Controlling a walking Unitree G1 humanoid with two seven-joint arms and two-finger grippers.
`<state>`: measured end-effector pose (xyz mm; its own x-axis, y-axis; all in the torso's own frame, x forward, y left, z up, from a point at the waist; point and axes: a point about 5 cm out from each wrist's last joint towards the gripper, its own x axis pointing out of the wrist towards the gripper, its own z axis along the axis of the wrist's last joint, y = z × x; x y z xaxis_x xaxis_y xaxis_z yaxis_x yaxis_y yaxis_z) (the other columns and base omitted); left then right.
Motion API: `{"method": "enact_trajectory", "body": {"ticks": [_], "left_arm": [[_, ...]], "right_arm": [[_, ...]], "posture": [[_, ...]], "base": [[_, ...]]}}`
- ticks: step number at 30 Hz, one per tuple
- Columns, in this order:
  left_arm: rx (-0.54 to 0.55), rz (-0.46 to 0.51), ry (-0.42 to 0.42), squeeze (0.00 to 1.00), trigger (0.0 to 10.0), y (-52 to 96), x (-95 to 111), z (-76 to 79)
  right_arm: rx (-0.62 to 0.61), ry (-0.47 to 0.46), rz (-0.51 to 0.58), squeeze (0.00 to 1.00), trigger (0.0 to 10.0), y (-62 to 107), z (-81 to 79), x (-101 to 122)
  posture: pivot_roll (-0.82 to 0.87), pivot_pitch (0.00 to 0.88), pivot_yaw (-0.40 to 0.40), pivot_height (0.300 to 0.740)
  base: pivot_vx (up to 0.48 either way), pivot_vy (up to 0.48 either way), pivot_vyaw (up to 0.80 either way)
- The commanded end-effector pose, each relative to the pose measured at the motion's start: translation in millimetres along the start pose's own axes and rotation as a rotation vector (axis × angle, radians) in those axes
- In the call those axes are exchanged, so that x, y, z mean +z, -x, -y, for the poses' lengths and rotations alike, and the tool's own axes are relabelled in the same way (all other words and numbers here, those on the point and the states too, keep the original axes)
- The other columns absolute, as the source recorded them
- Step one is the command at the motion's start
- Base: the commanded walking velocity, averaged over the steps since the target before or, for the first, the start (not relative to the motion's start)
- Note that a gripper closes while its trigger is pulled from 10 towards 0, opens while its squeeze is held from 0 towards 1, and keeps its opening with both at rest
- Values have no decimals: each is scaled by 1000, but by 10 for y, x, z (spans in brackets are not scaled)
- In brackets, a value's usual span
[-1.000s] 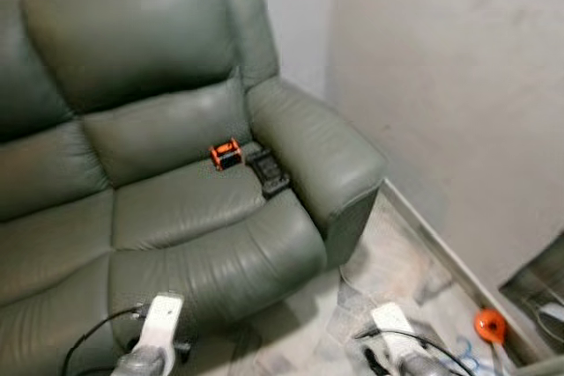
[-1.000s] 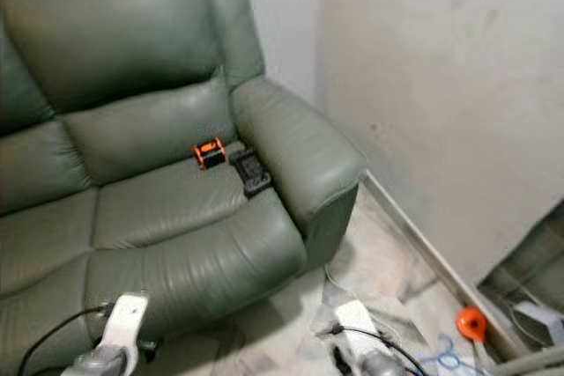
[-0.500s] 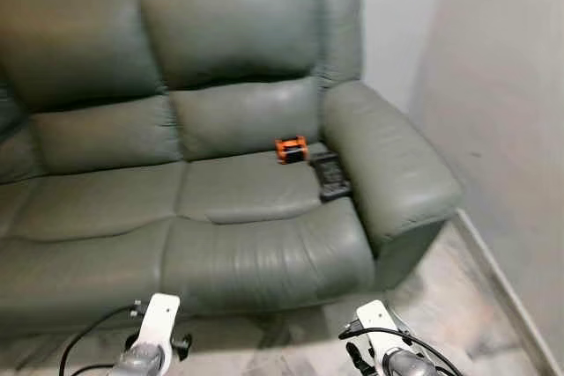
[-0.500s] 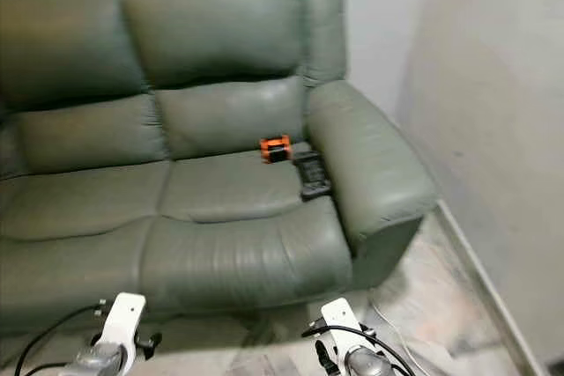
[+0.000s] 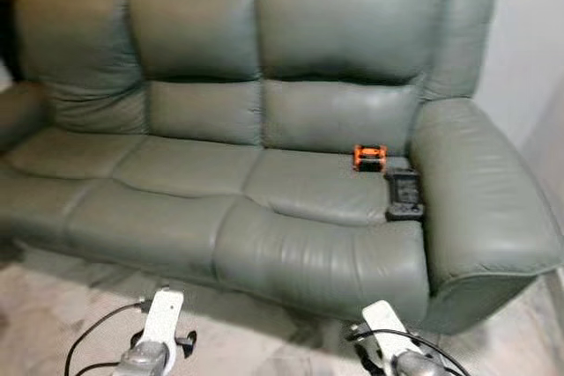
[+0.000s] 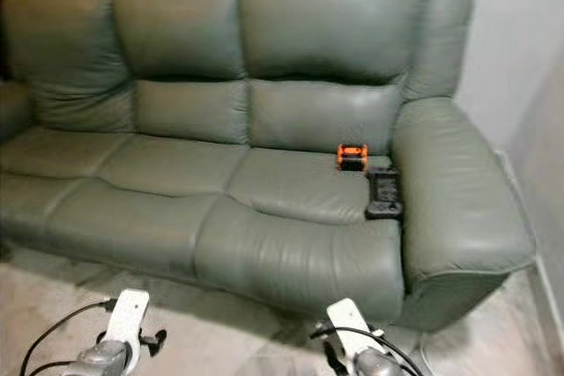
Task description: Move the pillow to the sofa
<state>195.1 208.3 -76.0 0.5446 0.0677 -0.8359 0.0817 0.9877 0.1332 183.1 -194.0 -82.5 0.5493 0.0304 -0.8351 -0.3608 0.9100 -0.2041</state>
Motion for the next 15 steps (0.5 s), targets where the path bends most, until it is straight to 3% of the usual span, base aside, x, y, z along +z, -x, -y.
{"method": "enact_trajectory", "body": {"ticks": [1, 5, 9, 15], "left_arm": [[23, -13, -10, 0, 10000, 6, -15, -69], [14, -23, -25, 0, 10000, 7, -32, -57], [2, -29, -48, 0, 10000, 6, -25, -62], [-6, -17, -50, 0, 10000, -2, 50, -63]], "right_arm": [[18, -1, 37, 0, 10000, -30, -87, 138], [0, -33, 41, 0, 10000, -31, -60, 152], [-78, -202, 54, 0, 10000, -29, 69, 188], [-95, -227, 31, 0, 10000, -16, 85, 109]], "posture": [[-34, 0, 78, 740], [-37, 0, 84, 740], [-47, 0, 108, 740], [-44, 0, 116, 740]], "base": [[0, 0, 800], [0, 0, 800], [0, 0, 800], [0, 0, 800]]}}
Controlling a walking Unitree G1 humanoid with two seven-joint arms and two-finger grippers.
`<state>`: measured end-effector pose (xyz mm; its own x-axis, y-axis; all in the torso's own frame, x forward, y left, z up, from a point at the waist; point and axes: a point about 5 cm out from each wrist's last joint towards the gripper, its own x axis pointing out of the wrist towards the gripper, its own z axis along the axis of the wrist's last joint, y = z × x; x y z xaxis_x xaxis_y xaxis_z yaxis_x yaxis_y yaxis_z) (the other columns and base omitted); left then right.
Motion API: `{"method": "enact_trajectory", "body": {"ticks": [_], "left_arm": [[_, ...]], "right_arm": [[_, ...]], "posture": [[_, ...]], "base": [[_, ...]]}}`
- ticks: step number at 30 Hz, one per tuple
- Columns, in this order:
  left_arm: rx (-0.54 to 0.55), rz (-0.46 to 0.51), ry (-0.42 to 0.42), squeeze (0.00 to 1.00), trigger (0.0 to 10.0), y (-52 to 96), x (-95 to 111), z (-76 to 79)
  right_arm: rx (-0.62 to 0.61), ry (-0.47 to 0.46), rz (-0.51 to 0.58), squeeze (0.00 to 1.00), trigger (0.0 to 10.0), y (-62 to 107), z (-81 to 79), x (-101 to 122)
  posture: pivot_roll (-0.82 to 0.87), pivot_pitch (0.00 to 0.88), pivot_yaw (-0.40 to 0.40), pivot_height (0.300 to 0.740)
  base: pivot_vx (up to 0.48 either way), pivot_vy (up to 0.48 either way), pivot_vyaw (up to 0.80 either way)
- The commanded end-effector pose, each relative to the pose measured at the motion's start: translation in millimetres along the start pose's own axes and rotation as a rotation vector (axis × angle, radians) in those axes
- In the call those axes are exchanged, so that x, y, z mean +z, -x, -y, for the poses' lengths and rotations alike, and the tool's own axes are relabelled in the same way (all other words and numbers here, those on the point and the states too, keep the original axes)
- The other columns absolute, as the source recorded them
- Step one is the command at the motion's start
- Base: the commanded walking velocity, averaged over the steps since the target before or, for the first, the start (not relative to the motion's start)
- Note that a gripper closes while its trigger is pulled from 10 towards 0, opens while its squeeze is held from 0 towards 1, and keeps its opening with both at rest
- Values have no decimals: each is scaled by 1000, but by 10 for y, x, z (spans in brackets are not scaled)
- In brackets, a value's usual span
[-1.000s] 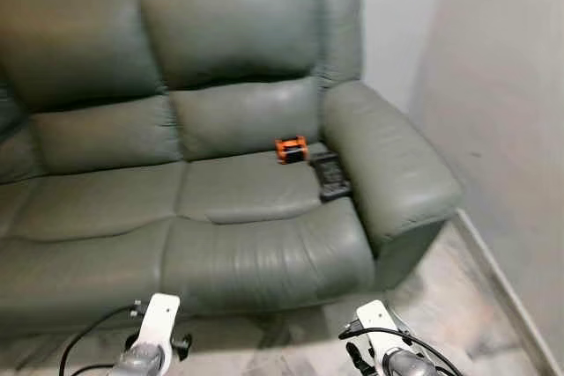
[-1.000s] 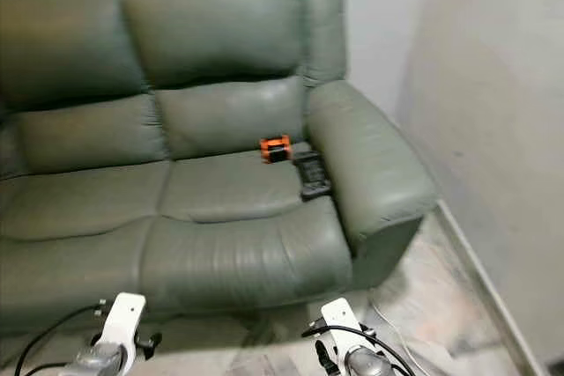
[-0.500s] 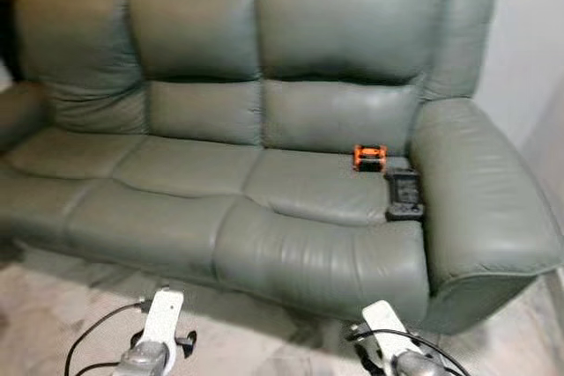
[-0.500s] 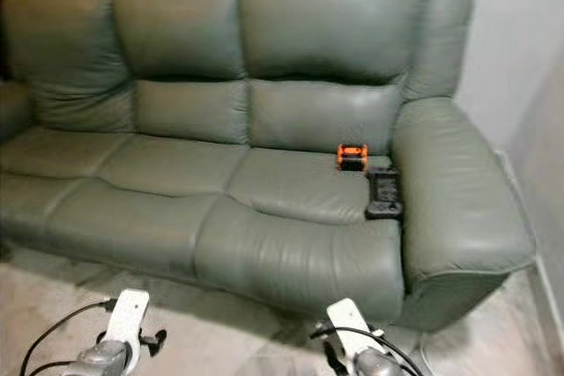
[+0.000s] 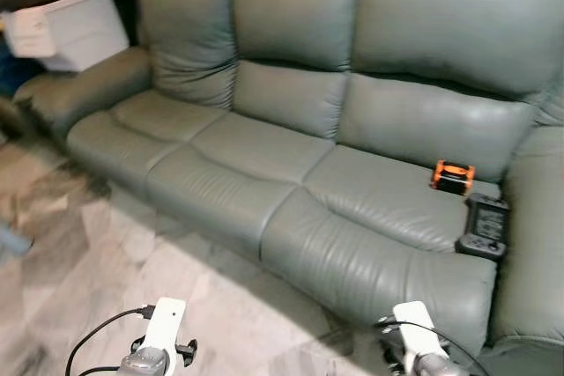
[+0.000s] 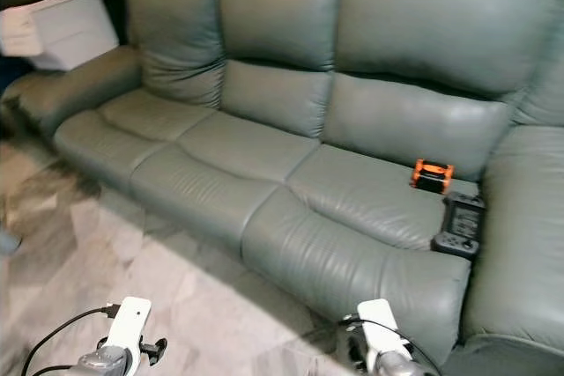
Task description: Move the pillow to the sofa
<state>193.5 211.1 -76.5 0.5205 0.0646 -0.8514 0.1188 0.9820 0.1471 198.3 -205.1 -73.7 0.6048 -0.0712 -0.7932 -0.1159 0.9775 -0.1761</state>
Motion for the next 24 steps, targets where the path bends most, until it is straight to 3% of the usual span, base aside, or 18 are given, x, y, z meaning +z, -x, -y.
{"method": "enact_trajectory", "body": {"ticks": [1, 12, 14, 24], "left_arm": [[2, 14, -10, 0, 10000, -3, 79, -43], [44, 16, 50, 0, 10000, 5, 69, -117], [45, 15, 50, 0, 10000, 5, 68, -118], [54, 15, 42, 0, 10000, 10, 61, -148]], "right_arm": [[23, 2, -8, 0, 10000, 3, -88, -33], [47, 45, -6, 0, 10000, 2, -113, -26], [63, 95, 0, 0, 10000, -2, -120, -2], [79, 128, 21, 0, 10000, -16, -148, 81]], "posture": [[-42, 0, 115, 740], [-28, 0, 96, 740], [-26, 0, 92, 740], [-32, 0, 92, 740]], "base": [[0, 0, 800], [0, 0, 73], [0, 0, 722], [0, 0, 800]]}}
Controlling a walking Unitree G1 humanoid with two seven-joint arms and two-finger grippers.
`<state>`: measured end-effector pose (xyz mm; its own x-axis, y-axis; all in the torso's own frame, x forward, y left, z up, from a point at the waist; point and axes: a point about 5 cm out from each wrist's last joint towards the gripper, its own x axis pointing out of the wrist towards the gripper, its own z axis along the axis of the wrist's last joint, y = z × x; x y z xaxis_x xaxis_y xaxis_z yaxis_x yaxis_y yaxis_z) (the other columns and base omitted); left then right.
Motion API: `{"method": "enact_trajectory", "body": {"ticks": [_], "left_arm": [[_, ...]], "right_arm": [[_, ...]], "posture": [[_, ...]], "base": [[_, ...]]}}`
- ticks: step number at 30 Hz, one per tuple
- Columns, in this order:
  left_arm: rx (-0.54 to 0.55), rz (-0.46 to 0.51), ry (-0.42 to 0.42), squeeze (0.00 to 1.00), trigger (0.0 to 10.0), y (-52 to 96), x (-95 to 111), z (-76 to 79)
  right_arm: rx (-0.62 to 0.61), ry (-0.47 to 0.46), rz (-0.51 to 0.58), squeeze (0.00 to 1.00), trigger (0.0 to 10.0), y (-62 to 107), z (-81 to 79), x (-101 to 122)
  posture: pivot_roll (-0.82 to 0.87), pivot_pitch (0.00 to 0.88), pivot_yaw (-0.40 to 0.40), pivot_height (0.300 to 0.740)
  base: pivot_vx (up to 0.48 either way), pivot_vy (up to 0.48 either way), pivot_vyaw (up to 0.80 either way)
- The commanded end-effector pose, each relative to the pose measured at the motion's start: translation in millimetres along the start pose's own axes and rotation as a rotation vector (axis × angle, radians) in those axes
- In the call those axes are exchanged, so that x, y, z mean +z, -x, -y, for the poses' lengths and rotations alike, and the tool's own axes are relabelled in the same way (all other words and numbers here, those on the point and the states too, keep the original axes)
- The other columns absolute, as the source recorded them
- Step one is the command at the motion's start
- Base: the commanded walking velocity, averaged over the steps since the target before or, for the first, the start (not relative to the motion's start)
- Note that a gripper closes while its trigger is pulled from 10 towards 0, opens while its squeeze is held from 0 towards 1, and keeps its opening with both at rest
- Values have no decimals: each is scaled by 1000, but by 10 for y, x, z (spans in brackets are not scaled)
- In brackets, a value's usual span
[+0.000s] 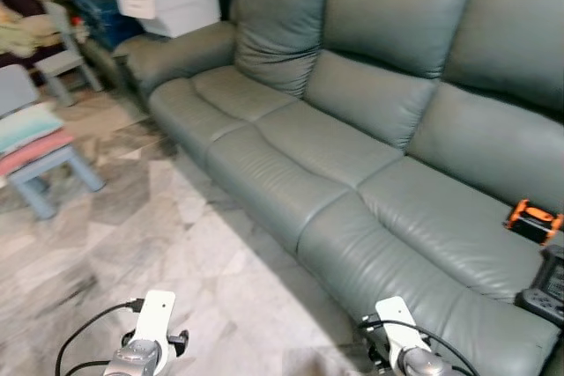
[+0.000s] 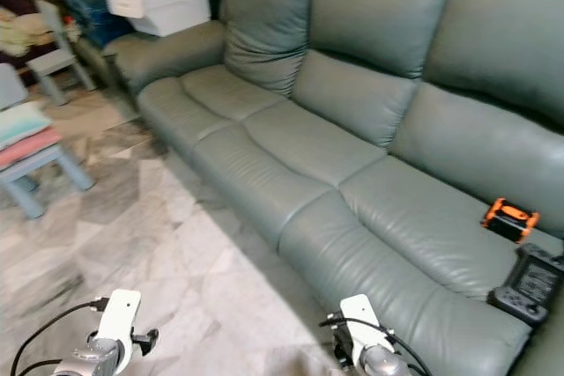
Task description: Move the pillow to the sofa
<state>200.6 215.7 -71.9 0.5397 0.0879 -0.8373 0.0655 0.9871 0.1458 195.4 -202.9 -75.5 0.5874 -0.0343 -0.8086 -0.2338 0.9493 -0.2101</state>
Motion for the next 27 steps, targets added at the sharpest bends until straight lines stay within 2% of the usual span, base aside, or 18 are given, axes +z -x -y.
{"method": "enact_trajectory", "body": {"ticks": [1, 27], "left_arm": [[27, -4, -5, 0, 10000, 9, -10, -88], [25, -27, 37, 0, 10000, 16, -58, -120]], "right_arm": [[35, 10, 36, 0, 10000, -23, -106, 123], [75, 67, 39, 0, 10000, -14, -194, 78]], "posture": [[-32, 0, 92, 740], [-32, 0, 97, 740]], "base": [[0, 0, 800], [0, 0, 800]]}}
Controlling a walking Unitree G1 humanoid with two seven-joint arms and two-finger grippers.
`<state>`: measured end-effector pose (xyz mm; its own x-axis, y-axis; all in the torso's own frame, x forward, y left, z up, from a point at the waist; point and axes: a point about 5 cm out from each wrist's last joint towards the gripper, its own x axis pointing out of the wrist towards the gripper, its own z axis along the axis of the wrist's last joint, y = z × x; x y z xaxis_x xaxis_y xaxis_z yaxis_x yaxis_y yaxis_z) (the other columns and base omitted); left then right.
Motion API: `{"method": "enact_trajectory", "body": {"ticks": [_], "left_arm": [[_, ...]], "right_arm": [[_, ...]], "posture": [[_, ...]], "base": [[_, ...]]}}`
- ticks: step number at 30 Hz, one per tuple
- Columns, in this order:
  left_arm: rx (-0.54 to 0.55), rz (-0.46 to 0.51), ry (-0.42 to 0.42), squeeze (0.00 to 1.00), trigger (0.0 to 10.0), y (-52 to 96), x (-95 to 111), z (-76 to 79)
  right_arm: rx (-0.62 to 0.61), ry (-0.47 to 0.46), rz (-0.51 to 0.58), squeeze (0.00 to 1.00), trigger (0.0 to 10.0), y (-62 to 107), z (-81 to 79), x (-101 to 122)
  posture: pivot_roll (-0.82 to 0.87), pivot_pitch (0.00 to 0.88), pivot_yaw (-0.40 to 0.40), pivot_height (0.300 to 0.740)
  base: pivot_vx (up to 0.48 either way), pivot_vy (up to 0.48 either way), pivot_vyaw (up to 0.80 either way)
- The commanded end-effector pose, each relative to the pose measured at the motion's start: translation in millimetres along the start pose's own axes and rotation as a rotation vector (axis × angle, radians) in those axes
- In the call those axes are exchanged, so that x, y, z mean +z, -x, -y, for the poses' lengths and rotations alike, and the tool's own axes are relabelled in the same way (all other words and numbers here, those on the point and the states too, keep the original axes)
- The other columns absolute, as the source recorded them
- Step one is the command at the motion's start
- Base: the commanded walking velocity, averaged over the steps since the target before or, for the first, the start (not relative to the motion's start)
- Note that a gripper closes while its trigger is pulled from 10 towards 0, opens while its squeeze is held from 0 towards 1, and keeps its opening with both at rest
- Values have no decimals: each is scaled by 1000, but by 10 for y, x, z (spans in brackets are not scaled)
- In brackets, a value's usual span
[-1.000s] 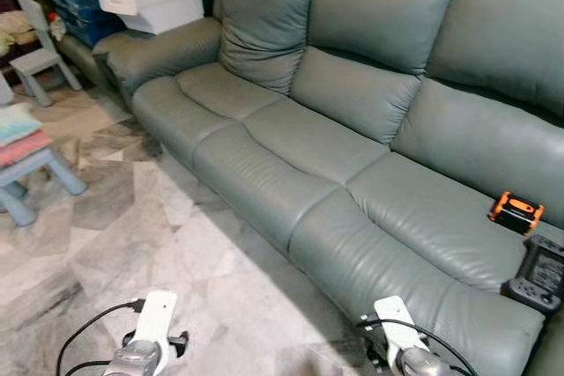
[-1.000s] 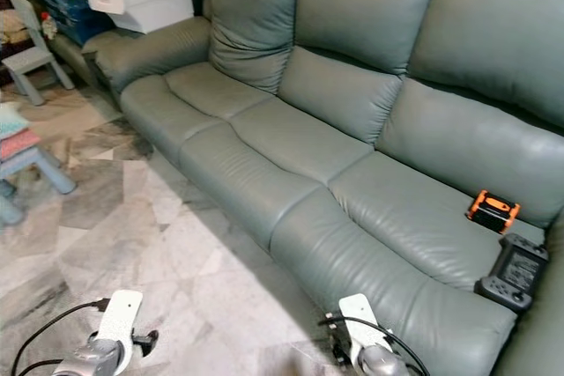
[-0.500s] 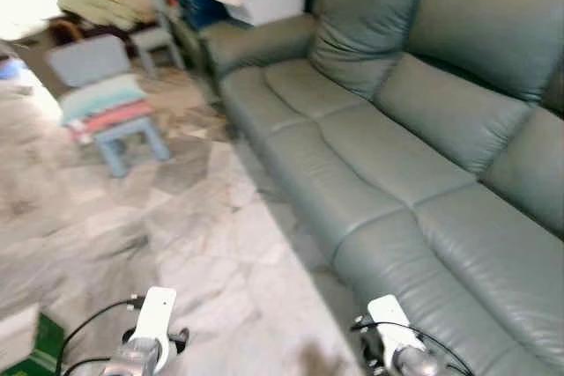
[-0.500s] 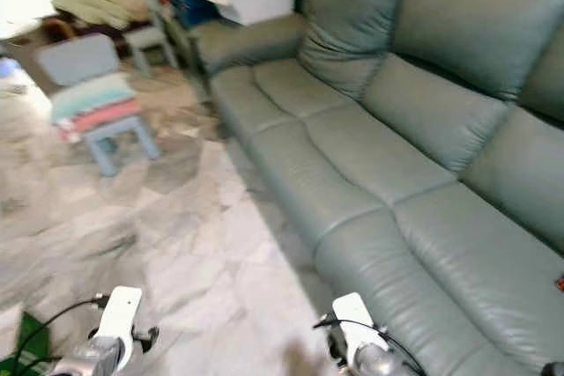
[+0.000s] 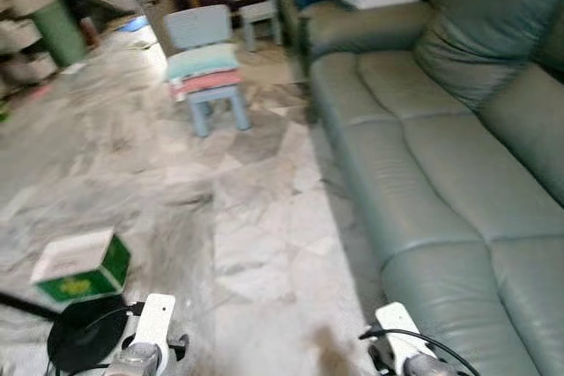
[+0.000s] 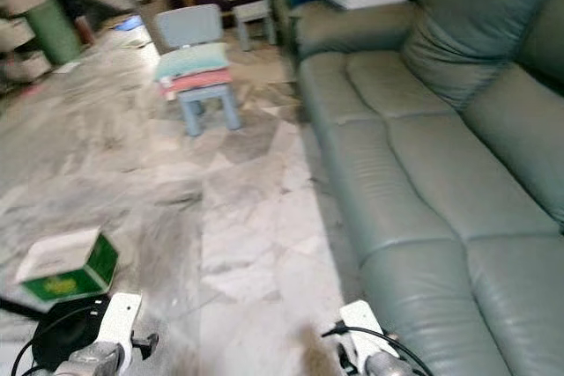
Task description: Move the pillow to the sofa
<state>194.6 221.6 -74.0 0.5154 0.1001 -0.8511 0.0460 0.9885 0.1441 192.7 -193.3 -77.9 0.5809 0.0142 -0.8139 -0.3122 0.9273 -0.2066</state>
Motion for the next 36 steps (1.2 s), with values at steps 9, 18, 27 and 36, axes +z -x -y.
{"method": "enact_trajectory", "body": {"ticks": [9, 18, 27, 36], "left_arm": [[2, -4, 35, 0, 10000, 6, -4, -59], [-25, -7, 53, 0, 10000, 6, -40, -10], [-30, -7, 52, 0, 10000, 5, -46, 1], [-35, -10, 48, 0, 10000, 7, -62, 8]], "right_arm": [[32, -18, 36, 0, 10000, -18, -92, 92], [37, -1, 39, 0, 10000, -28, -110, 131], [43, 10, 34, 0, 10000, -23, -122, 104], [39, 19, 21, 0, 10000, -16, -96, 64]], "posture": [[-33, 0, 94, 740], [-35, 0, 85, 740], [-33, 0, 83, 740], [-35, 0, 82, 740]], "base": [[0, 0, 88], [115, 0, 0], [335, 169, 0], [395, 258, 0]]}}
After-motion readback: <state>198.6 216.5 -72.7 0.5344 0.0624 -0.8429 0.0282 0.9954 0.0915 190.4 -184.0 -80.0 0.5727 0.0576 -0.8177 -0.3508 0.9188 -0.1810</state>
